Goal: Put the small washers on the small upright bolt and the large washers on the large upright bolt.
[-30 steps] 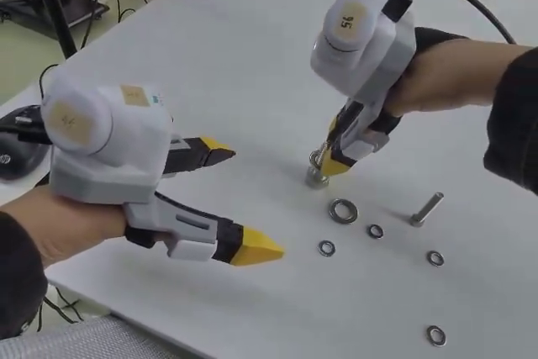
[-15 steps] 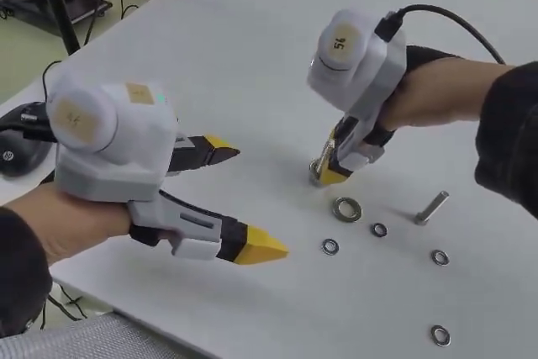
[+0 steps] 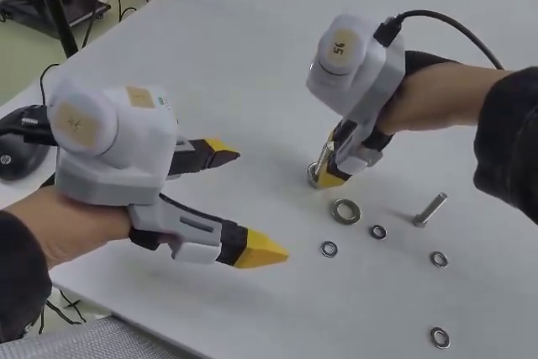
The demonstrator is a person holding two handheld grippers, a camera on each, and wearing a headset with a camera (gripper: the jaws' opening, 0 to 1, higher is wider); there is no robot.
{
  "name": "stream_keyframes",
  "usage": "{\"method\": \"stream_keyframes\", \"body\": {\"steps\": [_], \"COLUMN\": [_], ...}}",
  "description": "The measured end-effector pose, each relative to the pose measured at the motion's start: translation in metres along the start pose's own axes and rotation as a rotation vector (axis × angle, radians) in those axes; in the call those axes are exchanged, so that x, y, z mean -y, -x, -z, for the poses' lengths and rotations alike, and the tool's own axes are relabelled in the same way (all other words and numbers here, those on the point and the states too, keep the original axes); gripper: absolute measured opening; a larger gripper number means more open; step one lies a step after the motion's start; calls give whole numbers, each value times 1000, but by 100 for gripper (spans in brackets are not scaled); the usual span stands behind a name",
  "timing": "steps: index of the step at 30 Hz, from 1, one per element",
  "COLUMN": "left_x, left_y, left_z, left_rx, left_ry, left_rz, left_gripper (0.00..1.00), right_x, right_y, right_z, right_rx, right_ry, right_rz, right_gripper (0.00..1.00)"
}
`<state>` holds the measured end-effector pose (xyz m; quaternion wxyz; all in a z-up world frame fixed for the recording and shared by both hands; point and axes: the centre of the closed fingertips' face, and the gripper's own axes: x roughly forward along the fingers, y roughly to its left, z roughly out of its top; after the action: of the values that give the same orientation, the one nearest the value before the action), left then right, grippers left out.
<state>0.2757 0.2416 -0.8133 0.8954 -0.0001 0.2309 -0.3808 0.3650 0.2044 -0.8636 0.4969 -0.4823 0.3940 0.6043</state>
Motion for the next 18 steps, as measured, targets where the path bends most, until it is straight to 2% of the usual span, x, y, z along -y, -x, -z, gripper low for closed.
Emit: {"method": "stream_keyframes", "body": {"steps": [7, 18], "left_x": [0, 1], "left_y": [1, 1], "left_z": [-1, -2], "left_rx": [0, 2], "left_ry": [-2, -6], "left_rz": [-2, -2], "left_gripper": [86, 86], "right_x": [-2, -3], "right_y": [2, 10], "right_z": [0, 12], "right_rx": [15, 10], "right_ry": [-6, -25], "right_rz": [-7, -1], "right_gripper": [26, 28]}}
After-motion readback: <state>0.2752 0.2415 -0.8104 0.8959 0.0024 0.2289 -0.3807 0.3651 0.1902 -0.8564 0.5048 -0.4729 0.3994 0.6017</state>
